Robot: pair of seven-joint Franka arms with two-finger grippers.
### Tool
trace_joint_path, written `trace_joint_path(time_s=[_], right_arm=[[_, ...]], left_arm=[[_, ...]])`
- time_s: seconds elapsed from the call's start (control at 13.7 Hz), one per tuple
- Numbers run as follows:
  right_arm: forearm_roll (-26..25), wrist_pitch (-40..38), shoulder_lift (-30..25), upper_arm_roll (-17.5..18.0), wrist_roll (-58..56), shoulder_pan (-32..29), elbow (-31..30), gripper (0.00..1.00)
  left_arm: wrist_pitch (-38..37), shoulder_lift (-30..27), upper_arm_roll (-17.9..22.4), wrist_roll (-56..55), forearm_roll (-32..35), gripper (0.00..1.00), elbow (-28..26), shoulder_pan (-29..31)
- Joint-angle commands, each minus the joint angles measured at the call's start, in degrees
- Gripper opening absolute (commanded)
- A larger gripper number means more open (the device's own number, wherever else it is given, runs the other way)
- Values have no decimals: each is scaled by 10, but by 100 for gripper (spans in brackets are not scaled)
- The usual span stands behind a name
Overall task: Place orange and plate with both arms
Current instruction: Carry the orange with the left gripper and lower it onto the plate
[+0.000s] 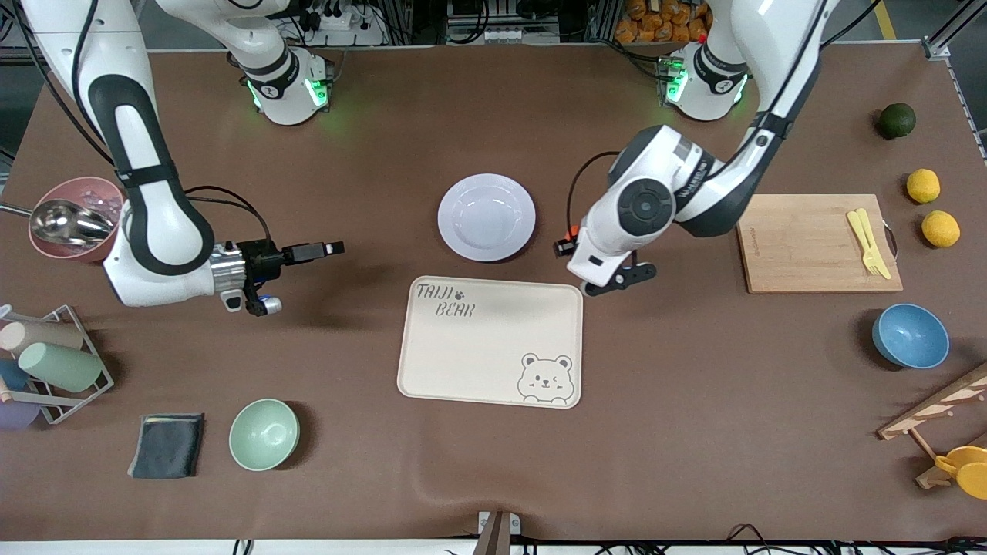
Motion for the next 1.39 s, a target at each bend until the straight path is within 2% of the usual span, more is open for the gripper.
trace_joint_path(time_s=[0.0, 0.22, 0.44, 0.66, 0.88, 1.02, 1.31], right_arm=[[46, 39, -6, -2, -16, 29, -29, 100], [100, 67, -5, -2, -67, 51, -65, 100], [109, 102, -3, -1, -70, 74, -82, 100], [166, 118, 5, -2, -84, 100, -86, 100], [231, 139, 8, -2, -118, 132, -98, 100], [237, 144, 14, -2, -124, 138, -98, 100], [237, 149, 19, -2, -154, 132, -102, 100]], left_arm=[[9, 22, 3, -25, -9, 29, 15, -28], [48, 43, 4, -91, -7, 29, 15, -67], [59, 51, 4, -128, -8, 29, 15, -98], [76, 70, 4, -180, -8, 28, 15, -135], [130, 107, 4, -220, -8, 28, 15, -168], [164, 131, 5, -245, -4, 28, 15, -184], [183, 161, 7, -247, -2, 28, 12, -198]])
